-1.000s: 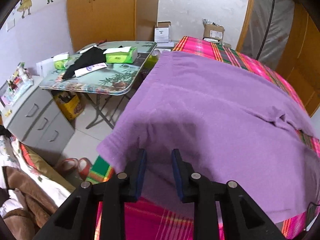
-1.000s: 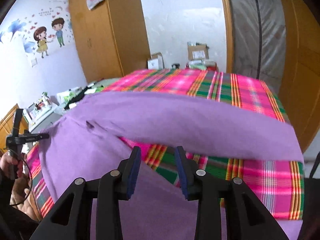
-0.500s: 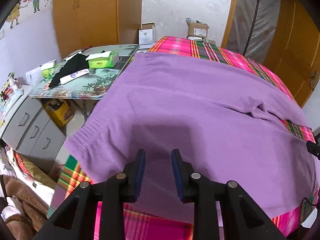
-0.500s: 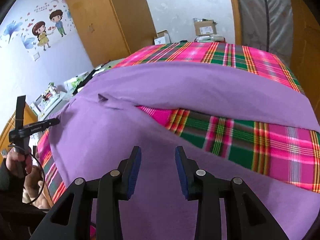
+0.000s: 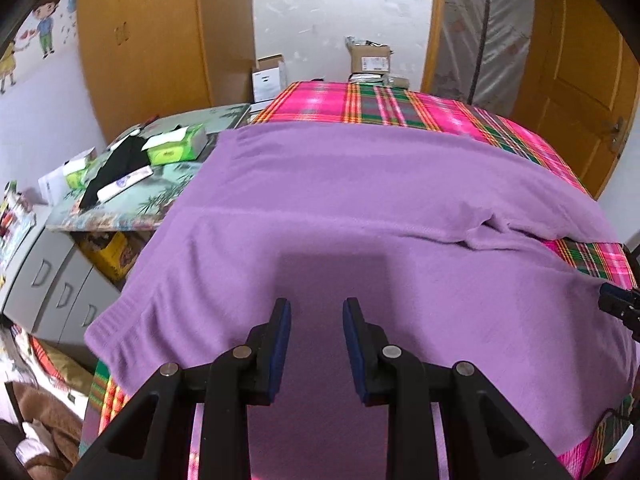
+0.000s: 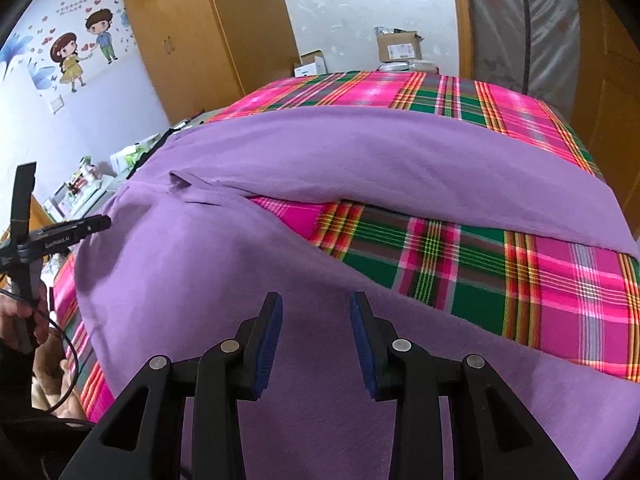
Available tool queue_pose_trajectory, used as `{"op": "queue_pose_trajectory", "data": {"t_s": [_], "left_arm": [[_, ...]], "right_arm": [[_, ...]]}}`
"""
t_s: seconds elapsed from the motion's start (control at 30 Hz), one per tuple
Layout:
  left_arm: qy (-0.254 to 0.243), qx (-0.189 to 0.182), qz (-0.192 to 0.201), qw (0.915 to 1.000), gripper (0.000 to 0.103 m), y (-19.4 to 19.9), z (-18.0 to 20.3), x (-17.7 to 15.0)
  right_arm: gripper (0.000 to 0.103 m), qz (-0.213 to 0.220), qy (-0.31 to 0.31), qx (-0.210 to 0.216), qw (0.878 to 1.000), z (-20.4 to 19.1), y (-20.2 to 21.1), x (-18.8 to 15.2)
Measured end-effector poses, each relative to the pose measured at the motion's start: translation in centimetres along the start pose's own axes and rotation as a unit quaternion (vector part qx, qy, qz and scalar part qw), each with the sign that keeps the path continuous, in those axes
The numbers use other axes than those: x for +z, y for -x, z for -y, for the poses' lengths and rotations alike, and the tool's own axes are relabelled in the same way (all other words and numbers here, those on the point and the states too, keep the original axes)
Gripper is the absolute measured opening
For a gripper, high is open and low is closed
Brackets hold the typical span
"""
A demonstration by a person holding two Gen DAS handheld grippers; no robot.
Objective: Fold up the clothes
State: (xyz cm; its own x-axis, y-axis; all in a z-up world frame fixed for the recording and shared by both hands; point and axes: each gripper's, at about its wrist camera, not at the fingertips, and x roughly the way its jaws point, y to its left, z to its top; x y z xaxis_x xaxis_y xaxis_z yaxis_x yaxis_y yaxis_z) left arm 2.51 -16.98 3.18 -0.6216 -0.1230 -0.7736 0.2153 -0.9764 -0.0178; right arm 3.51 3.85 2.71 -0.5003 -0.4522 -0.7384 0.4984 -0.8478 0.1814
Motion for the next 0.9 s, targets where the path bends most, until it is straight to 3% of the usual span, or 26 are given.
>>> {"op": "queue_pose_trajectory", "data": {"t_s": [0.9], "left_arm": [[-0.039,0.012,-0.028,0.9988,0.029,-3.0,2.3,0.6]], "right_arm": [[0.036,-0.011,0.016,0.003,1.0,0.1,-1.6,0.8]]}}
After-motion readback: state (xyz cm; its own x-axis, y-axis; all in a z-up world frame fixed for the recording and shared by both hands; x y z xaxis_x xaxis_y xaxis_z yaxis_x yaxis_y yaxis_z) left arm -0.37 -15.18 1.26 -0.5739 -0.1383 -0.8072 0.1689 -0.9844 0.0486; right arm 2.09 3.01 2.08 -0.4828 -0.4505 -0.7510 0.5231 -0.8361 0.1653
